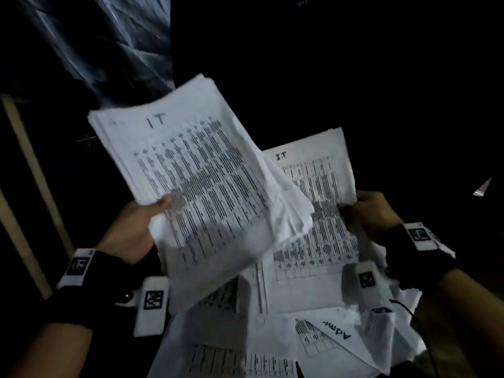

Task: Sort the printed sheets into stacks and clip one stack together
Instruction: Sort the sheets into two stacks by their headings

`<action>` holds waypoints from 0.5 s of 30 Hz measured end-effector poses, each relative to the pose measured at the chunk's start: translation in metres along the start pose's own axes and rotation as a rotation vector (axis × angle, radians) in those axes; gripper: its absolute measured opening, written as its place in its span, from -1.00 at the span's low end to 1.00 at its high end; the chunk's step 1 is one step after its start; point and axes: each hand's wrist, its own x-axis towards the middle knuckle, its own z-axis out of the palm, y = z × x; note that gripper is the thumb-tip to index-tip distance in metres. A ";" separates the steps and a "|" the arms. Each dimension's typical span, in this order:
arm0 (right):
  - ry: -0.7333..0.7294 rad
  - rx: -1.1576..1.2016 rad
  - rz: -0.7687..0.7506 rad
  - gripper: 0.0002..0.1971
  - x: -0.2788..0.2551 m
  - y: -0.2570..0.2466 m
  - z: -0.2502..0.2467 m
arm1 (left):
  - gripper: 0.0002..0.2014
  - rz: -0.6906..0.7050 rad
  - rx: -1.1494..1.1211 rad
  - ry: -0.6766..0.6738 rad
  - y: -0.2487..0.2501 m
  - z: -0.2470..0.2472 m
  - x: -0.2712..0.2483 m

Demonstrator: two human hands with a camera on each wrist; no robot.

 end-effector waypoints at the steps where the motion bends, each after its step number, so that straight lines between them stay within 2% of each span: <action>1: -0.028 0.047 0.002 -0.89 -0.002 -0.006 0.003 | -0.51 -0.026 -0.030 -0.064 -0.008 0.003 -0.002; 3: -0.093 0.156 0.010 -0.93 -0.007 -0.018 0.011 | -0.27 -0.081 -0.086 -0.158 -0.021 0.010 -0.005; 5: -0.153 0.240 0.020 -0.84 -0.012 -0.025 0.020 | -0.15 -0.105 -0.148 -0.210 -0.032 0.018 -0.008; 8: -0.230 0.254 -0.009 -0.81 -0.025 -0.037 0.033 | 0.09 -0.139 -0.151 -0.289 -0.042 0.025 -0.011; 9: -0.244 0.242 -0.022 -0.82 -0.029 -0.040 0.037 | 0.09 -0.132 -0.130 -0.306 -0.045 0.025 -0.013; 11: -0.241 0.213 -0.045 -0.83 -0.036 -0.044 0.043 | -0.09 -0.110 -0.051 -0.315 -0.049 0.029 -0.013; 13: -0.240 0.248 -0.062 -0.73 -0.040 -0.049 0.047 | -0.26 -0.054 0.009 -0.244 -0.055 0.032 -0.011; 15: -0.284 0.331 -0.092 -0.78 -0.043 -0.050 0.048 | -0.31 0.037 0.082 -0.156 -0.061 0.035 -0.010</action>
